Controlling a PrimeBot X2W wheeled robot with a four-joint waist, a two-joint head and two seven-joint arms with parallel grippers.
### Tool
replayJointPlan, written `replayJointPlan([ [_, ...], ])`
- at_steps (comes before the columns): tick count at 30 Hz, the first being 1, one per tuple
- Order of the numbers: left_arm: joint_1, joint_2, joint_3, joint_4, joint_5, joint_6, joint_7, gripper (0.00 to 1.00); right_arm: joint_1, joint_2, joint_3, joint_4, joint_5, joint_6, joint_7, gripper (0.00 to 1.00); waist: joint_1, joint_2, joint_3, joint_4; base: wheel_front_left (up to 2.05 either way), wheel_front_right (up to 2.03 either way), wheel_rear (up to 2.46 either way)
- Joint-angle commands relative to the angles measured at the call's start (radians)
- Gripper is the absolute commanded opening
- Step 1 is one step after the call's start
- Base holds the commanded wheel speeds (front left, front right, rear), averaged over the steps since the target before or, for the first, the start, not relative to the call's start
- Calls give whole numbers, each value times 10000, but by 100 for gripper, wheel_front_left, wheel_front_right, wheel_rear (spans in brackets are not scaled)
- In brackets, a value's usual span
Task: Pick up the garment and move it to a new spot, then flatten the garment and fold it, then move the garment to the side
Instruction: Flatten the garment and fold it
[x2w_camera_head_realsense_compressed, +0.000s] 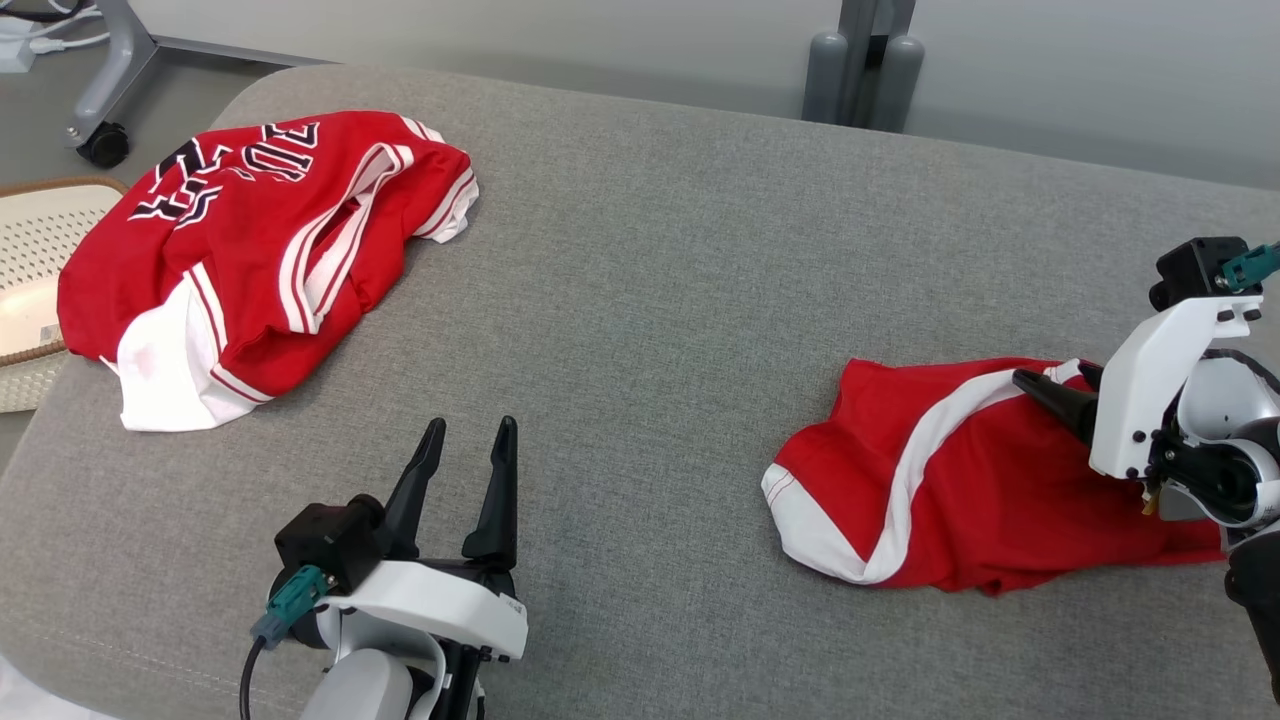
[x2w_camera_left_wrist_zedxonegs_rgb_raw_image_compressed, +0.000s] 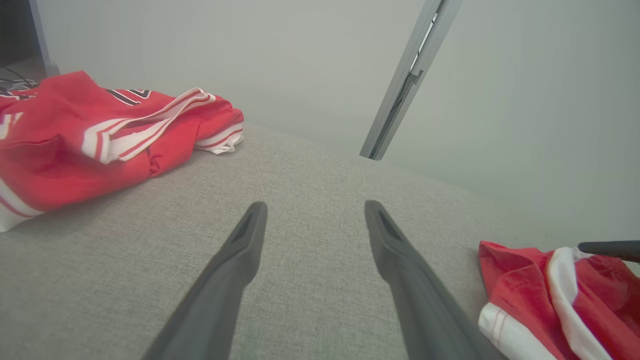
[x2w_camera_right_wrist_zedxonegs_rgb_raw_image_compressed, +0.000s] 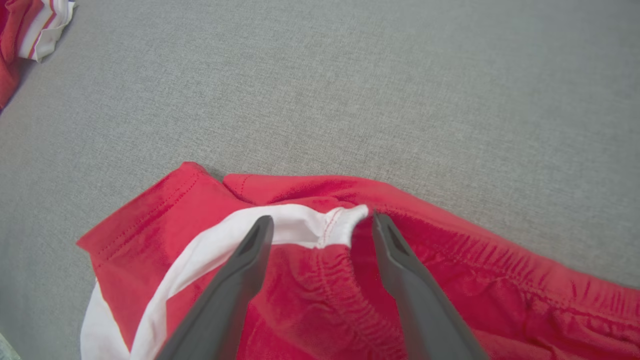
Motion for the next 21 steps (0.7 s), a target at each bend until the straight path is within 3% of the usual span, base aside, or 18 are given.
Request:
replayJointPlan([
  [1, -227, 39, 18, -36, -32, 24, -8, 100, -145, 8, -67, 49, 56, 2, 40, 56, 0, 0, 23, 8, 0, 0, 0],
  [2, -241, 36, 0, -27, -38, 25, -8, 100, -136, -11, 12, 59, 47, 2, 47, 0, 0, 0, 40, 23, 0, 0, 0],
  [12, -278, 37, 42, 3, 127, 79, -8, 100, 151, -217, 138, -489, 586, 2, -1189, 0, 0, 0, 29, -74, 0, 0, 0],
  [21, -105, 37, 173, 92, 246, 2, -7, 100, 1228, -602, -232, -1385, 1019, 2, -2225, 0, 0, 0, -277, -703, 0, 0, 0],
])
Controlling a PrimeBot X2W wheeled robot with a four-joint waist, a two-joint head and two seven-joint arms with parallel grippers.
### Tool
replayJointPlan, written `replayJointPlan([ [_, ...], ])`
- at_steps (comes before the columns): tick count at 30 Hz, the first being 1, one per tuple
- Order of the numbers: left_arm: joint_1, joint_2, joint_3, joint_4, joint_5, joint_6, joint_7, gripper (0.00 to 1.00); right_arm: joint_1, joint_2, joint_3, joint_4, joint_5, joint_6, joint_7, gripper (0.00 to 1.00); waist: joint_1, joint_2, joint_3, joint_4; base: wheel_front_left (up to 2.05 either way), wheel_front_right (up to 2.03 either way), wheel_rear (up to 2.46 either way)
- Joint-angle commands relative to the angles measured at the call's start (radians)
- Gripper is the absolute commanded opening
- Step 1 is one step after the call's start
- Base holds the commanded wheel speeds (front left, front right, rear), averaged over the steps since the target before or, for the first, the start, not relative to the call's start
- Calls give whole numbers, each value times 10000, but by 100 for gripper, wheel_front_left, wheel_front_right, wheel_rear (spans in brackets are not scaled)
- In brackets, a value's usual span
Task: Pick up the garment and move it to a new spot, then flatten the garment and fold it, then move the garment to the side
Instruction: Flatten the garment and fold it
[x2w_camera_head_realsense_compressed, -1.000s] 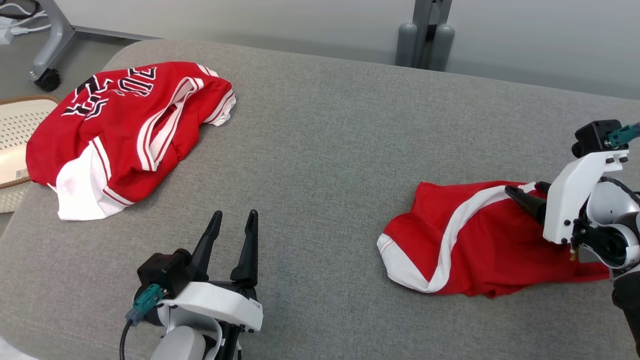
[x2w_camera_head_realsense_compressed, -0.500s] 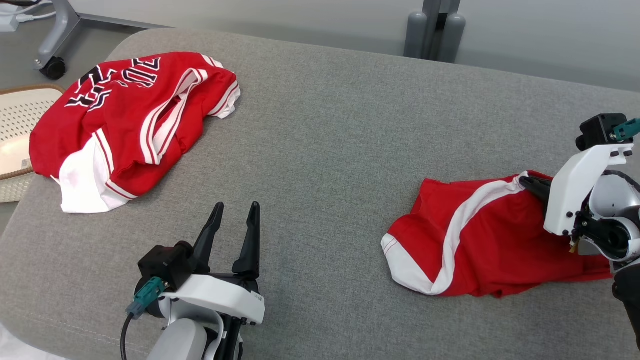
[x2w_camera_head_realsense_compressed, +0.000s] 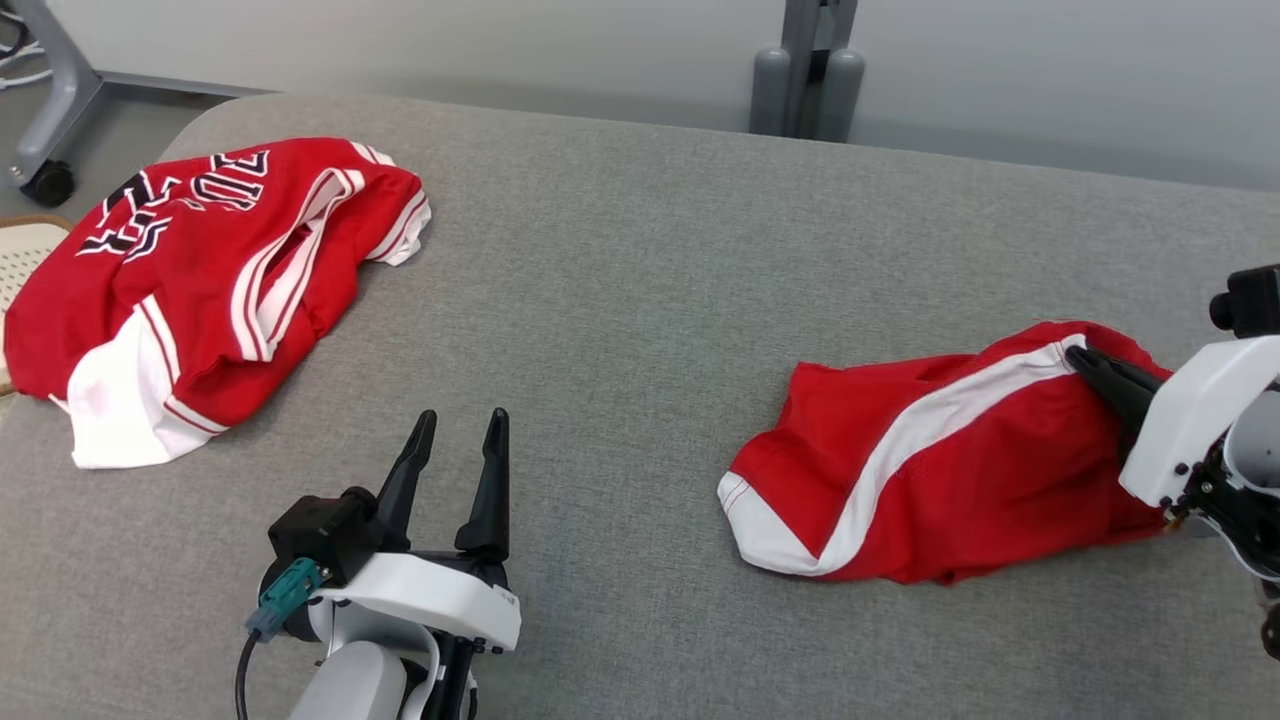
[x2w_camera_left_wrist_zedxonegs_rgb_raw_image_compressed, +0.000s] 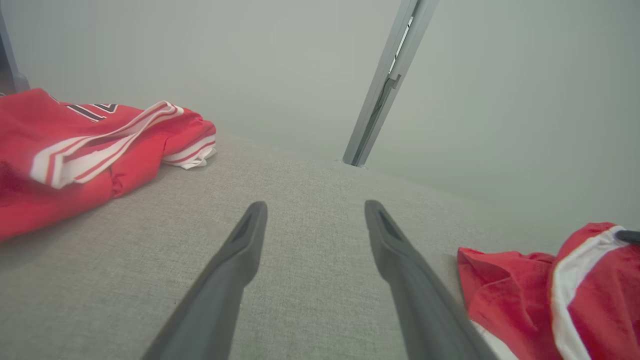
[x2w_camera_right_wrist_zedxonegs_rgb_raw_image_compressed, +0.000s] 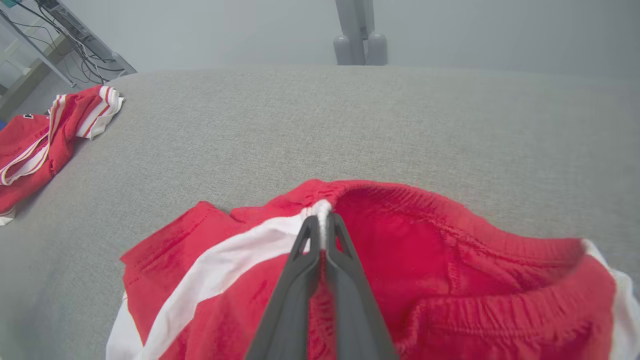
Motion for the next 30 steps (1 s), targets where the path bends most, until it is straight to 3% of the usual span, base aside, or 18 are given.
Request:
replayJointPlan([
  [1, 45, 34, 36, 35, 75, -36, -7, 100, 365, -199, -150, -187, -84, 2, -176, 0, 0, 0, -118, -297, 0, 0, 0],
  [18, -95, 36, -173, 757, 148, -445, -7, 100, 1973, 228, -1330, -828, -49, 2, -865, 0, 0, 0, -349, -1702, 0, 0, 0],
  [22, -295, 34, -652, 1609, 358, -760, -7, 100, 2095, 373, -1308, -670, -108, 2, -1039, 0, 0, 0, -390, -1930, 0, 0, 0],
  [25, -508, 37, -1475, 2568, 317, -1259, -7, 100, 2094, 441, -1202, -452, -107, 2, -1164, 0, 0, 0, -412, -2072, 0, 0, 0],
  [30, -913, 39, -2613, 3381, -212, -1487, -9, 100, 1955, 479, -1062, -220, -106, 2, -1298, 0, 0, 0, -386, -2164, 0, 0, 0],
])
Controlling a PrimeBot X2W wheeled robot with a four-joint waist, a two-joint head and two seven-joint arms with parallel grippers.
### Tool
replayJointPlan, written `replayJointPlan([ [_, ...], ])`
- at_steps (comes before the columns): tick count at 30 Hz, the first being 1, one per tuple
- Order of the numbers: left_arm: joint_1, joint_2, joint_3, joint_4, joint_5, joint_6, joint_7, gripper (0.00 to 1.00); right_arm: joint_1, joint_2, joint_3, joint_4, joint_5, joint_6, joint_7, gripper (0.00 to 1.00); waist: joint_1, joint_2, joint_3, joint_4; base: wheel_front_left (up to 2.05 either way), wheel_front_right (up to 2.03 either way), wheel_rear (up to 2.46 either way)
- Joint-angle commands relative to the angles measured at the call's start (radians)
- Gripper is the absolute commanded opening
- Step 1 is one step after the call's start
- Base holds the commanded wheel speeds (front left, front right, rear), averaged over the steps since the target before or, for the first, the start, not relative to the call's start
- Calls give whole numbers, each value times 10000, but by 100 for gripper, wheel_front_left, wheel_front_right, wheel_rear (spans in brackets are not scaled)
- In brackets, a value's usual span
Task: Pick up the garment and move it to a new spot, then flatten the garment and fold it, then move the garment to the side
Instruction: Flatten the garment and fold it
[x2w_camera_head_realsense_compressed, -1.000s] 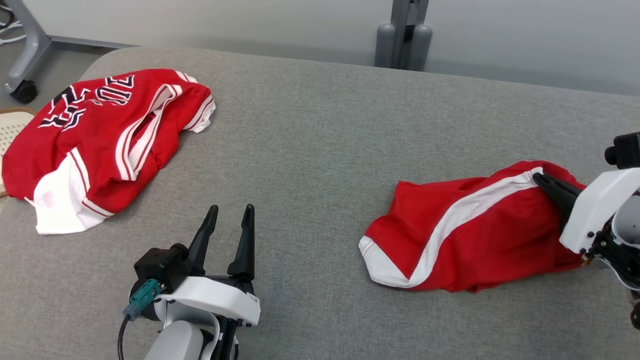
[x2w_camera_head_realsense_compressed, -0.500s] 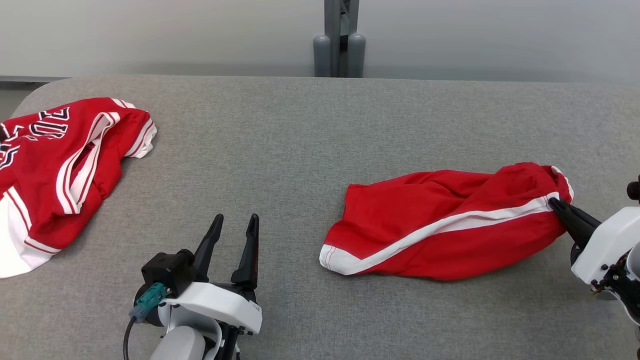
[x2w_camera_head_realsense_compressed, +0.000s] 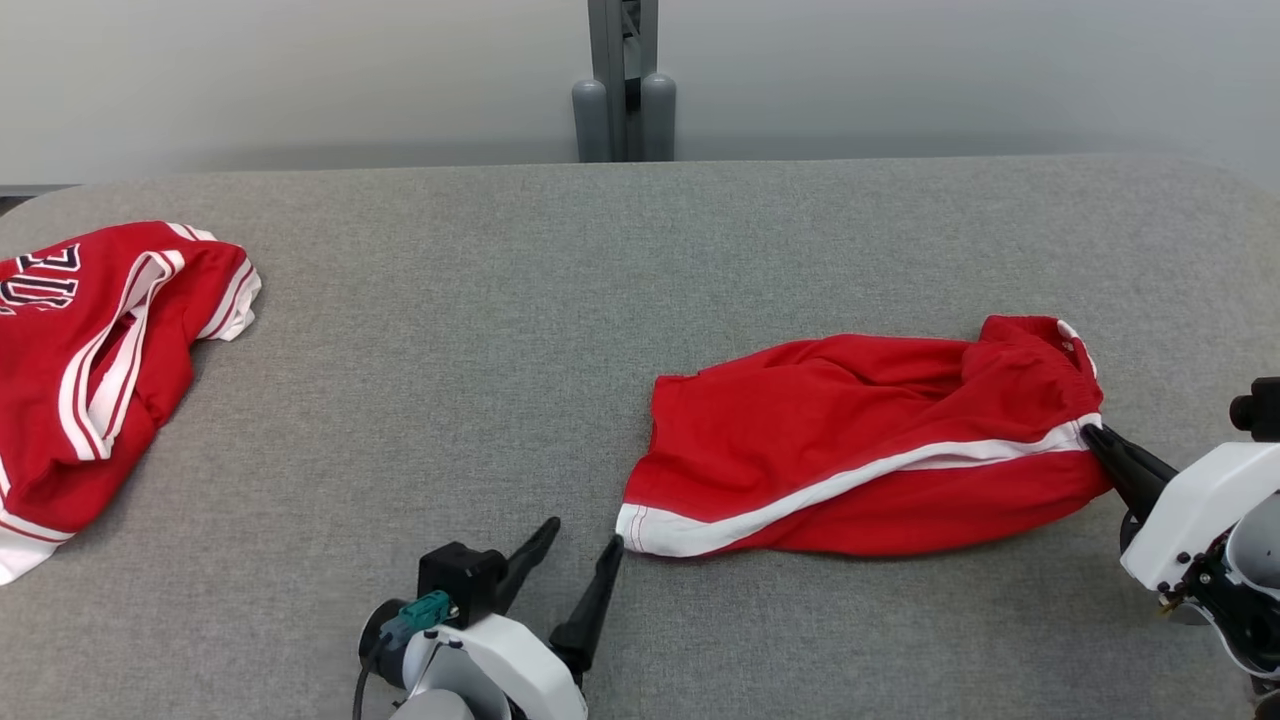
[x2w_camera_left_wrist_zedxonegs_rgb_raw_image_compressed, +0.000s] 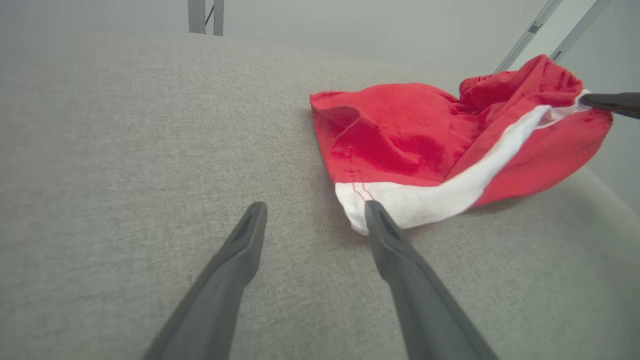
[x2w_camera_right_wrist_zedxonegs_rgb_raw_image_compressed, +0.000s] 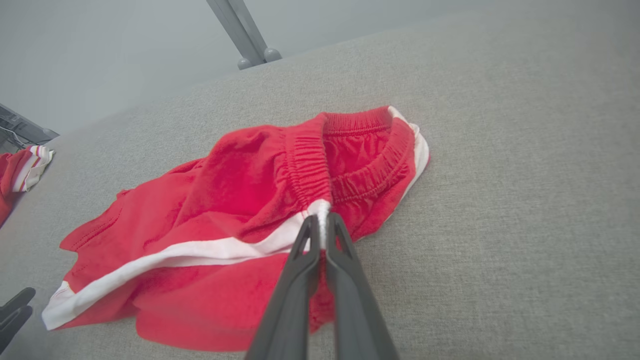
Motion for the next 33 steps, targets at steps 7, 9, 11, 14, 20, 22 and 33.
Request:
replayJointPlan([
  [7, -584, 149, -1529, 169, -1554, -33, -9, 100, -202, -68, 196, 242, 51, 2, -209, 0, 0, -1, 91, -87, 0, 0, 0],
  [9, -791, 239, -1788, 275, -1705, -34, -11, 100, -226, -82, 263, 280, 62, 2, -219, 0, 0, -1, 118, -121, 0, 0, 0],
  [11, -902, 237, -1923, 398, -1900, -33, -9, 100, -250, -89, 345, 331, 64, 2, -228, 0, 0, -1, 146, -173, 0, 0, 0],
  [14, -1018, 247, -2165, 640, -2188, -34, -9, 100, -346, -93, 460, 374, 65, 2, -268, 0, 0, -1, 187, -243, 0, 0, 0],
  [20, -1253, 261, -2532, 956, -2625, -35, -9, 100, -431, -116, 593, 438, 103, 2, -327, 0, 0, -1, 240, -313, 0, 0, 0],
  [22, -1341, 254, -2636, 967, -2817, -35, -9, 100, -434, -126, 643, 452, 140, 2, -338, 0, 0, -1, 254, -325, 0, 0, 0],
  [33, -1598, 469, -3304, 666, -3530, -36, -9, 1, -633, -224, 763, 598, 183, 2, -498, 0, 0, -1, 438, -312, 0, 0, 0],
])
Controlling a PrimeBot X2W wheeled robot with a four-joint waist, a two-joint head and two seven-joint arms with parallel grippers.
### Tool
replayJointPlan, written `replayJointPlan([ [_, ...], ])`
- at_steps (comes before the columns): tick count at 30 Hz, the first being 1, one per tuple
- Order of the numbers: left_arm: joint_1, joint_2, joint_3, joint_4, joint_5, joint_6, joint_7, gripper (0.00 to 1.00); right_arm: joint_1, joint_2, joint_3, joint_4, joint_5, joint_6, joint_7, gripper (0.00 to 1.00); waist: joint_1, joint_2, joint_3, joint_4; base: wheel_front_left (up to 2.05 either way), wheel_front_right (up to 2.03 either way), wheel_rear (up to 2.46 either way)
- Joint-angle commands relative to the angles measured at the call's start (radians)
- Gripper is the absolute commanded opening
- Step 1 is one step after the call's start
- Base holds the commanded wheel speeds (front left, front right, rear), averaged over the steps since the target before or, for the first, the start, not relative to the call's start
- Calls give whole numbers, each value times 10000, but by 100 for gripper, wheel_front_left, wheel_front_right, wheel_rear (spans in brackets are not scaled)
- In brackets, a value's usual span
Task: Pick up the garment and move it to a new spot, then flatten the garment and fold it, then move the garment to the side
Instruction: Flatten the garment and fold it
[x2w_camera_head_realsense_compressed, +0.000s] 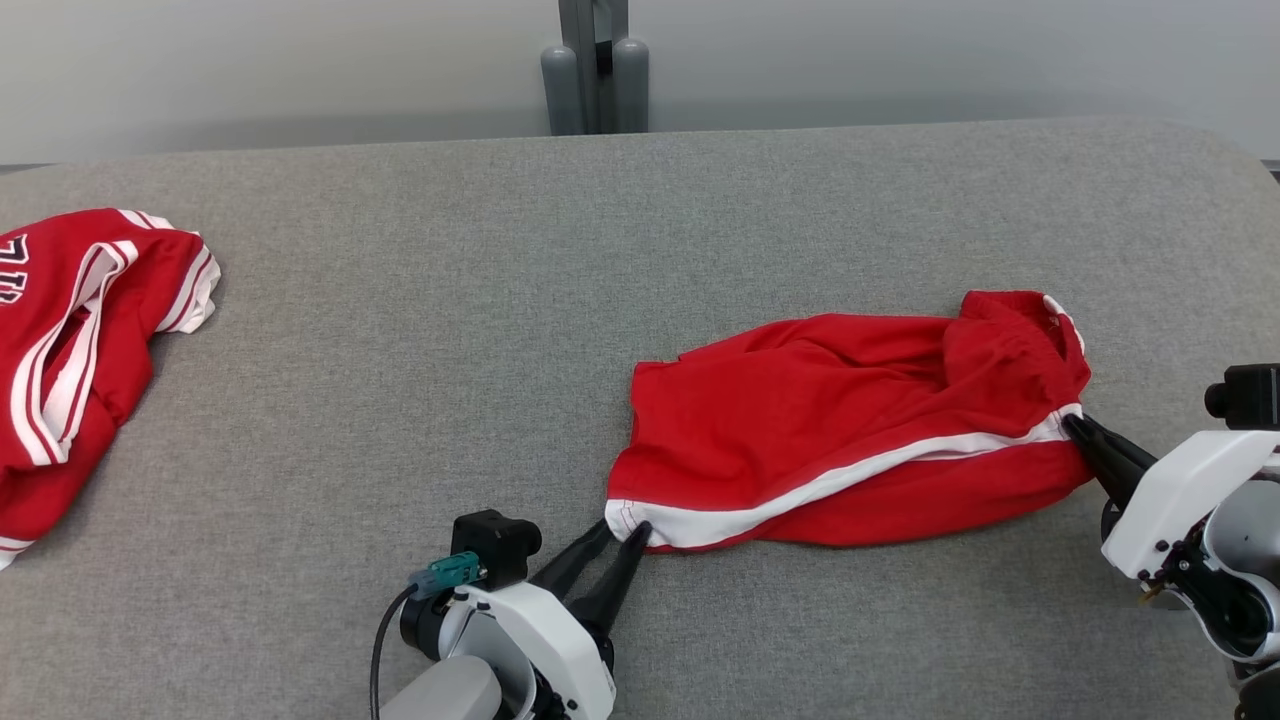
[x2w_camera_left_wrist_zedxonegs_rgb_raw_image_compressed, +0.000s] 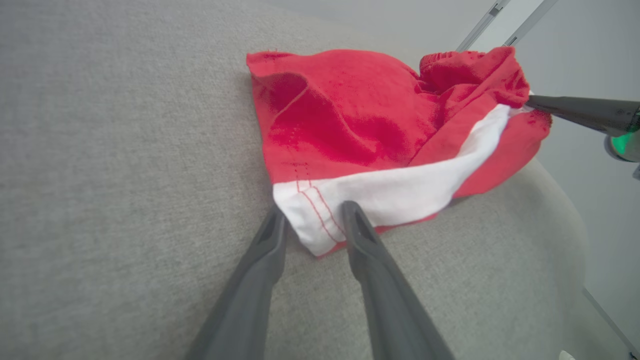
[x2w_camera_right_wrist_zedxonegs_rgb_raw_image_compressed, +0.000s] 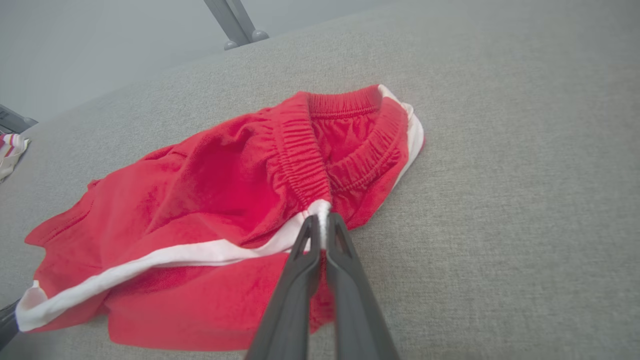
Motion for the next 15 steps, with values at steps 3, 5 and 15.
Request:
replayJointPlan([
  [3, -175, 145, 66, -114, -24, -11, -7, 0, -133, -97, 8, 62, 68, 2, -109, 0, 0, -1, 28, 43, 0, 0, 0],
  [5, -166, 166, 114, -209, -13, -11, -7, 0, -125, -101, 16, 114, 76, 2, -151, 0, 0, -1, 23, 82, 0, 0, 0],
  [15, 435, 606, 657, -1377, -600, -12, -7, 0, -327, 23, 355, -19, 635, 2, -848, 0, 0, -1, -690, 253, 0, 0, 0],
])
